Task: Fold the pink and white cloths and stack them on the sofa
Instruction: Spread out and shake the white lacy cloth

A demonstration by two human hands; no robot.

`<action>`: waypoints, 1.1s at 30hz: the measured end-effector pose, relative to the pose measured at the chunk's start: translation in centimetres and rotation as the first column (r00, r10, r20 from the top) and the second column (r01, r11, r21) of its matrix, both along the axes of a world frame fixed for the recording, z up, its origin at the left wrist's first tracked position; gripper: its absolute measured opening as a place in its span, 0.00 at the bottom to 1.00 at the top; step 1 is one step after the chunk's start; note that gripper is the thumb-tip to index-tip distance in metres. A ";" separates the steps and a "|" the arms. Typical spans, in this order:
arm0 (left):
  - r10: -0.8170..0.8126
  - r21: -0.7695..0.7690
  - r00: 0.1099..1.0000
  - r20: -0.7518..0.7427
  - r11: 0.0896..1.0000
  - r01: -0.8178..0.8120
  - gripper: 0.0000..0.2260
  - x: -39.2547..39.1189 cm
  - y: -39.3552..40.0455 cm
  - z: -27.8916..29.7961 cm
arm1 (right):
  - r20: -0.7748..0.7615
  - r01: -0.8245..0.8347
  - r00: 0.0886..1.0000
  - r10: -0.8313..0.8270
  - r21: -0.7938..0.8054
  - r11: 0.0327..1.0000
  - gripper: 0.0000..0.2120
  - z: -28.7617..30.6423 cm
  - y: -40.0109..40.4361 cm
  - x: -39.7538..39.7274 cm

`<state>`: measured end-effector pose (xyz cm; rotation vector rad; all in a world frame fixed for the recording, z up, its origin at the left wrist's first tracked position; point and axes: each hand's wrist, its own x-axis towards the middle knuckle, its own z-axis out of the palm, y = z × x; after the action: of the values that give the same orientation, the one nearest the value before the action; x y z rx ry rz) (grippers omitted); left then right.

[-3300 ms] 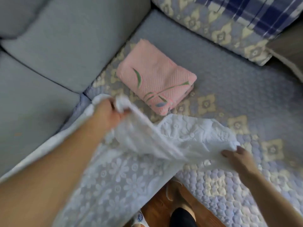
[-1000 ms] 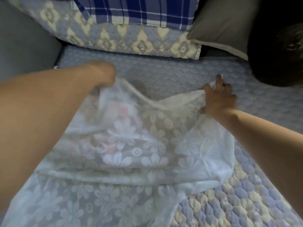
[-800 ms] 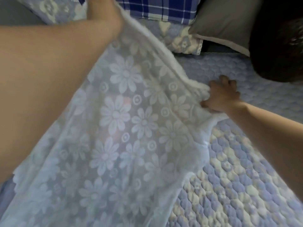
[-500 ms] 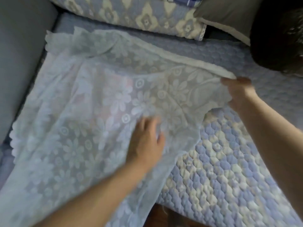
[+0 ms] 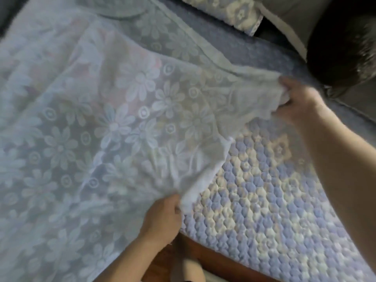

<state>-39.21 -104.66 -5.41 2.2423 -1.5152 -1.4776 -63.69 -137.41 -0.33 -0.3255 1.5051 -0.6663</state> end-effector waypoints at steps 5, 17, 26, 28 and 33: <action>-0.280 0.299 0.902 -0.328 0.875 0.381 0.29 0.3 0.2 1.0 | 0.209 0.008 0.977 0.034 -0.197 0.980 0.22 5.9 -2.1 1.6; 0.839 0.476 0.147 -0.524 0.432 -0.766 0.09 7.1 2.5 12.5 | 0.236 -0.547 0.749 0.619 -0.306 0.779 0.21 11.3 18.0 16.4; 0.800 0.235 0.045 -0.599 0.229 -0.945 0.16 19.7 22.1 19.9 | -0.221 -0.833 0.527 0.821 -0.330 0.445 0.05 13.3 44.1 36.3; 0.805 0.276 -0.036 -0.592 0.160 -0.948 0.14 21.3 27.9 20.2 | -0.437 -0.787 0.617 0.654 -0.358 0.503 0.09 13.1 47.4 38.1; 0.842 0.428 -0.259 -0.474 -0.037 -0.903 0.11 23.4 46.3 18.9 | -0.632 -0.356 0.773 -0.053 -0.501 0.789 0.07 16.0 40.5 34.4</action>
<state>-15.79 -58.31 13.54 1.4890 0.5005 -1.1593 -29.30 -96.88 15.69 -1.2679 1.8222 -0.9489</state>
